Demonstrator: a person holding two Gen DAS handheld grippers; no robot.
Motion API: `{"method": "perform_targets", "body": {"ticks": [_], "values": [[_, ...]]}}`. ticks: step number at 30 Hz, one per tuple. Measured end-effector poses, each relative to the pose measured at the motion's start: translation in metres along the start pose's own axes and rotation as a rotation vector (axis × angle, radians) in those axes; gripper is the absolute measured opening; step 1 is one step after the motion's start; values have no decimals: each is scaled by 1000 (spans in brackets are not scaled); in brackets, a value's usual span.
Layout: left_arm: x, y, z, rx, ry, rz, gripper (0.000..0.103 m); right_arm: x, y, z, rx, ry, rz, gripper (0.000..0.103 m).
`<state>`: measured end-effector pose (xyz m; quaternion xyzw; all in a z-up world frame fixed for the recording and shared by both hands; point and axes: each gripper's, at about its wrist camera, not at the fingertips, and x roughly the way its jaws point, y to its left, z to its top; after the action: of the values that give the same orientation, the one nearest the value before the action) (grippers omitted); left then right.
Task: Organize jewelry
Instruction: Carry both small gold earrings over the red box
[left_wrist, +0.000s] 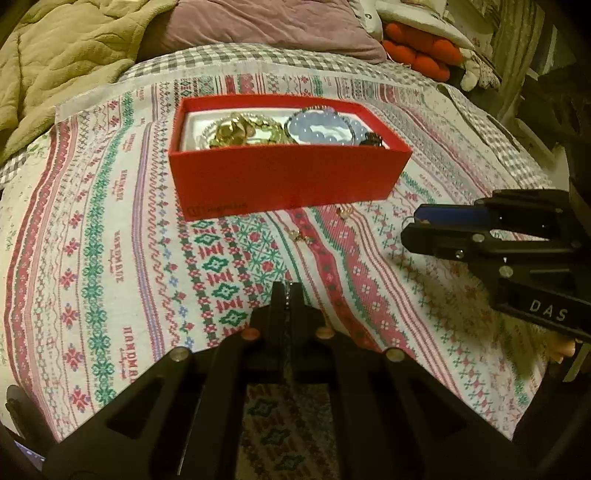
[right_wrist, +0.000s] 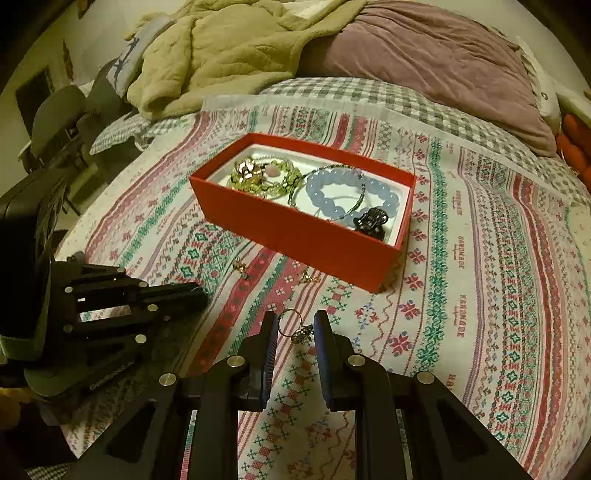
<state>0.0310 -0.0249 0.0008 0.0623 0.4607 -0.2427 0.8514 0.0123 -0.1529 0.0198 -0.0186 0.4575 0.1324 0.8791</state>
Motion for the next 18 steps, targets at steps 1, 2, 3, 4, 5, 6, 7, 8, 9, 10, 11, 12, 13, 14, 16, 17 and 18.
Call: {"method": "perform_targets", "body": {"ticks": [1,2,3,4,5,6,7,8,9,10,11,12,13,14,16,17,18], "values": [[-2,1,2,-4,-2,0,3,-2,-1,1,4,-4,2,20],[-5,1,4,-10,-6,1,3,-4,-2,2,7,-7,3,20],[-6,2,5,-14,-7,1,3,-6,-3,4,13,-13,5,20],[-9,2,7,-20,-8,1,3,-8,-5,5,18,-16,8,20],[-12,3,10,-24,-9,3,3,-10,-7,7,26,-22,13,20],[-13,4,12,-28,-11,3,3,-13,-9,10,36,-28,19,20],[-16,4,14,-33,-14,2,3,-15,-12,12,46,-35,25,20],[-18,5,16,-39,-19,1,3,-18,-14,14,55,-43,28,20],[-22,5,19,-44,-26,0,3,-20,-15,17,62,-51,29,20],[-25,5,22,-49,-33,-2,3,-23,-17,20,69,-61,29,20],[-28,6,24,-52,-39,-2,3,-25,-19,24,76,-70,29,20],[-29,6,26,-55,-43,-2,3,-26,-21,26,82,-77,31,20],[-31,6,29,-60,-49,-3,3,-27,-24,30,91,-83,33,20],[-34,7,32,-67,-56,-2,3,-28,-26,33,99,-87,34,20],[-36,8,36,-77,-63,-3,3,-27,-31,39,122,-93,34,20],[-38,8,39,-88,-69,-4,3,-26,-34,43,133,-94,38,20],[-39,9,41,-95,-73,-5,3,-26,-36,45,142,-95,42,20]]}}
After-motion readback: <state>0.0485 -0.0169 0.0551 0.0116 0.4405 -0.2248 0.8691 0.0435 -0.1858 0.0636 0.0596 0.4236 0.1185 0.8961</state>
